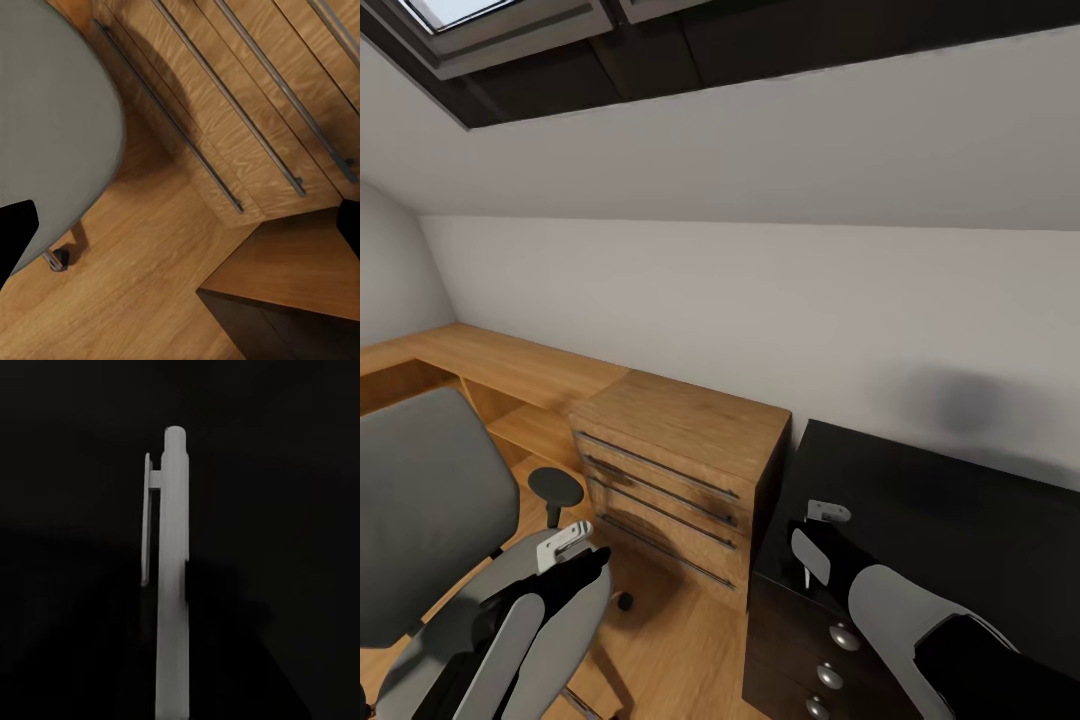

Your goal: In the bedroom, organize the workspace by keeping the computer under the desk, ensuring the monitor is on the desk, placing the keyboard on the desk next to the monitor, placing the mouse on the desk next to the keyboard, moving the folder from the swivel chair onto the desk next to the mouse, stacking the notebook on top of the folder with the pen on top of the notebook, and positioning the swivel chair next to the desk.

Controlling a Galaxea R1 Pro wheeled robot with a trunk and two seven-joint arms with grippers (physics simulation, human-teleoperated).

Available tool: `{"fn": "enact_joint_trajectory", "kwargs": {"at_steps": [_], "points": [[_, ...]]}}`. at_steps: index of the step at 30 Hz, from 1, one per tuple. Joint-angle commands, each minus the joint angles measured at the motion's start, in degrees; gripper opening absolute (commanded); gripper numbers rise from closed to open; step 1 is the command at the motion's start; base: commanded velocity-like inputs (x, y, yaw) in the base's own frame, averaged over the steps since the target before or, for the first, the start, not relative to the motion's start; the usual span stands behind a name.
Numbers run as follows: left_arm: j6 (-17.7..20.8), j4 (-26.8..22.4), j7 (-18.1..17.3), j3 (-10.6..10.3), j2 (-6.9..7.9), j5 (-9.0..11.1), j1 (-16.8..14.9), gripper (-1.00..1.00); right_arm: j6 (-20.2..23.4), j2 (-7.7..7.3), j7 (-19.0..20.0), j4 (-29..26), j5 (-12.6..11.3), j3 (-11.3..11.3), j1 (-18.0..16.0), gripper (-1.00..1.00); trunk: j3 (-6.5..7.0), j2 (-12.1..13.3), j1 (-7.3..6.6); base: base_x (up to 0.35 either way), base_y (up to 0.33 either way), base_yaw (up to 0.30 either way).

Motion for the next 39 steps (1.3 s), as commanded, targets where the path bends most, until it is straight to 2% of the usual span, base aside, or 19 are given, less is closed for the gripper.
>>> {"fn": "enact_joint_trajectory", "kwargs": {"at_steps": [1,15,27,34,39], "points": [[0.01,-0.08,0.6,-0.11,0.06,0.57,-0.05,1.0,0.42,-0.04,-0.4,-0.04,-1.09,0.27,-0.01,-1.0,-0.08,-0.04,0.0,0.0,0.0,0.0],[0.02,0.14,0.6,-0.11,0.06,0.66,-0.05,1.0,0.59,-0.1,-0.4,-0.72,-1.13,0.35,-0.01,-1.0,-0.08,-0.04,0.0,0.0,0.0,0.0],[0.03,1.31,0.51,0.32,0.14,0.66,-0.06,1.0,0.6,-0.27,-0.44,-2.47,-1.07,0.42,-0.01,-1.0,2.08,4.78,-2.63,0.0,0.0,0.0],[-0.03,1.43,0.51,0.4,0.14,0.66,-0.05,1.0,1.76,-1.54,-0.57,-5.8,-1.32,0.44,-0.01,-1.0,3.34,7.58,-4.17,-0.077,0.0,0.0],[-0.05,2.39,0.51,0.47,0.14,0.66,-0.05,1.0,3.43,-2.03,-0.7,-7.46,-3.55,0.4,-0.01,-1.0,4.23,9.59,-5.27,-0.307,0.0,0.0]]}}
